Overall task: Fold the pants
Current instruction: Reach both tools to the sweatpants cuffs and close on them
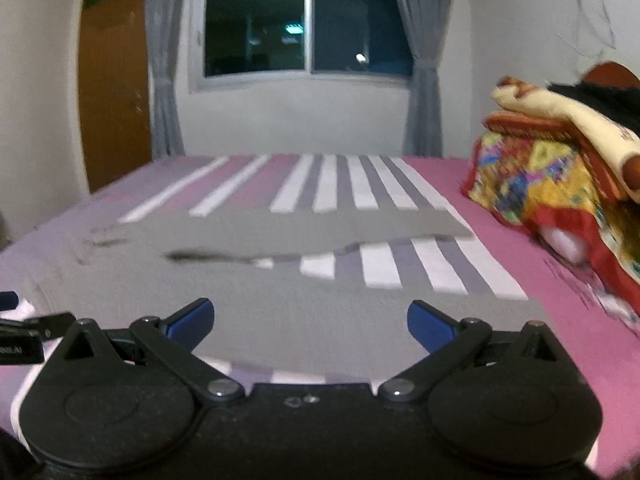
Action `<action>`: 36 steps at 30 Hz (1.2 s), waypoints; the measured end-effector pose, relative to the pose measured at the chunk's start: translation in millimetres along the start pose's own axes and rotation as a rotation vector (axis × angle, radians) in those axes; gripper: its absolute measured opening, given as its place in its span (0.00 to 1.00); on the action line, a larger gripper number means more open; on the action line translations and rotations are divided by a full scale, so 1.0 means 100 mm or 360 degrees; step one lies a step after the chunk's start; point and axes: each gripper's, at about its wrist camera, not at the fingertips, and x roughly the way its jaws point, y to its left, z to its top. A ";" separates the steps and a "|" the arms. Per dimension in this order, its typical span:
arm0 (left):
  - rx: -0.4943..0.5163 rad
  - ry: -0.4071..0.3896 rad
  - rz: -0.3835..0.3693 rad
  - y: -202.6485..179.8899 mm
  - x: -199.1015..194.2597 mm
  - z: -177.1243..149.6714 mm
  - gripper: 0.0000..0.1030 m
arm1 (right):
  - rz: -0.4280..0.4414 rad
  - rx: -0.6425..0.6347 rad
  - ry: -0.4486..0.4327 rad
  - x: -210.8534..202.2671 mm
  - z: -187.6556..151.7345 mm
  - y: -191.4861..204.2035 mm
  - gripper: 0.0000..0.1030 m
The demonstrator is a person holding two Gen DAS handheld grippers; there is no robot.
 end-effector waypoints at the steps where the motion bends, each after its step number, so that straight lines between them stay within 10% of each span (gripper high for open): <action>1: -0.0011 -0.0006 -0.0002 0.12 0.10 0.08 1.00 | 0.0051 -0.0013 0.0002 0.08 0.08 -0.02 1.00; 11: 0.0012 0.0063 0.0062 1.13 1.48 0.64 1.00 | 0.0352 -0.0231 0.0039 1.29 0.74 -0.03 0.98; 22: 0.0172 0.0270 -0.0017 2.21 2.96 0.98 0.79 | 0.0668 -0.0575 0.0240 3.08 1.07 0.21 0.55; 36: 0.0260 0.0475 -0.0182 2.59 4.33 1.05 0.79 | 0.0744 -0.0809 0.0444 4.78 1.10 0.57 0.65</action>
